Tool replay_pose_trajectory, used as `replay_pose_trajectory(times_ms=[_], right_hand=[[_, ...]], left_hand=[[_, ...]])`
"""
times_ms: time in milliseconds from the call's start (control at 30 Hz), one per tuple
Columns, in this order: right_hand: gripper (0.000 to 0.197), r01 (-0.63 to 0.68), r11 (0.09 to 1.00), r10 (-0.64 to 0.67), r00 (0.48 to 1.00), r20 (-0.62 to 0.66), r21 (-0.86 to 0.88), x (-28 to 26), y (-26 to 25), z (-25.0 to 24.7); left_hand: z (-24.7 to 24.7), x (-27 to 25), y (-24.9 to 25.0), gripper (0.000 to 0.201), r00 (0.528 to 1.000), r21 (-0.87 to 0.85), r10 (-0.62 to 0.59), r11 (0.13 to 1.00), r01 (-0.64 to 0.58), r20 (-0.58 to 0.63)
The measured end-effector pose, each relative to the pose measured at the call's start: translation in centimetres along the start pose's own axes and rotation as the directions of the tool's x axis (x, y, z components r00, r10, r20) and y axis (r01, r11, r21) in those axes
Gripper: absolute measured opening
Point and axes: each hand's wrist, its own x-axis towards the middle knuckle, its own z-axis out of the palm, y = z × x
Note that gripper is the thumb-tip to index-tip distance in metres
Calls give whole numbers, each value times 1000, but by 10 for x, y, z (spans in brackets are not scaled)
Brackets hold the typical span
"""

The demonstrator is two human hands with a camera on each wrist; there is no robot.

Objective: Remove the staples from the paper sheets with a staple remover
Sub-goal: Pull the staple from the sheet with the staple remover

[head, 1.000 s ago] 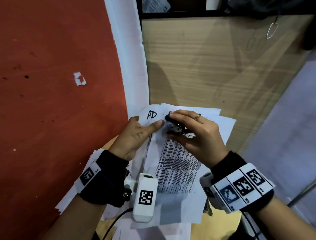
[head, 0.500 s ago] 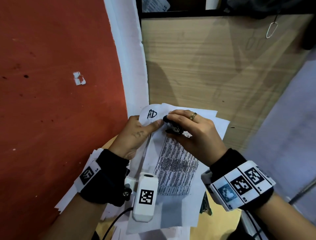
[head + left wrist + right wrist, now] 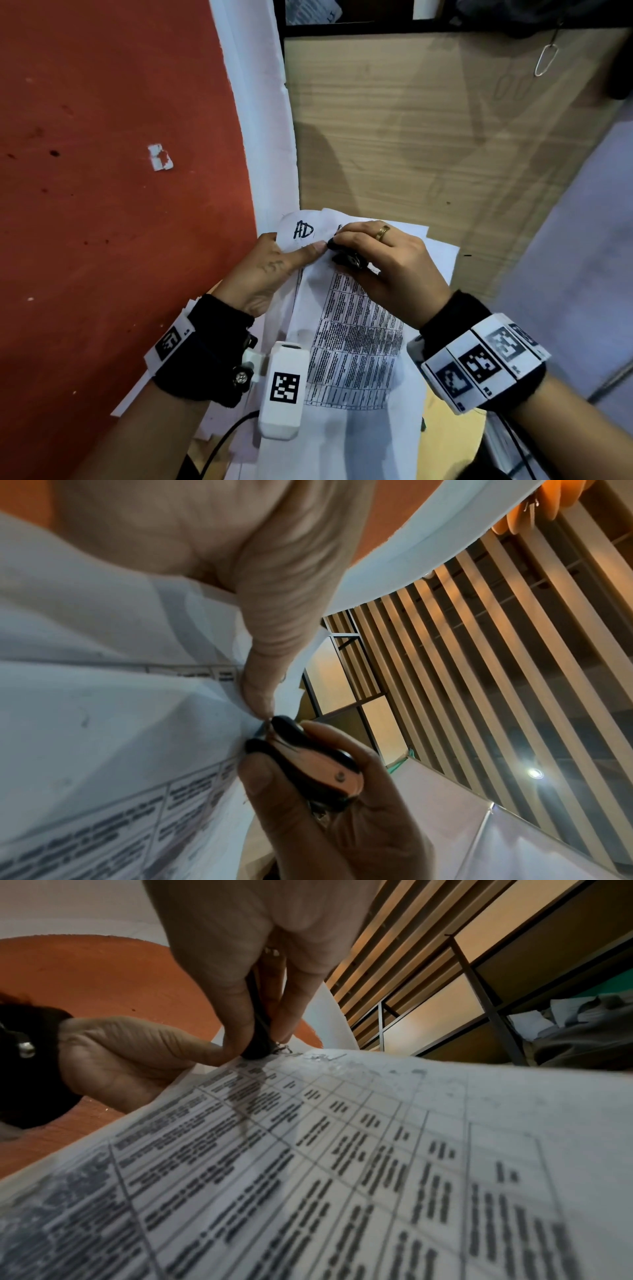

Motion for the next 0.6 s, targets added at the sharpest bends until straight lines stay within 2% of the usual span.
replay_pose_trajectory(times_ms=[200,300,400,500,600], right_hand=[[24,-97,984,100,995,-10,149,0,-2,-2],[26,-137,962,146,989,-23,235,0,-3,-4],[29,-168,935,190,981,-41,314,0,-4,-7],[30,-178,919,216,974,-70,352,1,-6,-9],[31,-190,906,239,967,-88,378,2,-7,-10]], left_hand=[[-1,0,-3,36,999,14,-32,999,32,27],[1,1,-3,34,1000,-17,3,1000,-3,-8],[2,1,-2,49,999,-1,35,999,-35,-40],[2,0,0,42,998,-7,65,998,-65,-15],[1,3,-3,54,996,2,75,997,-75,-41]])
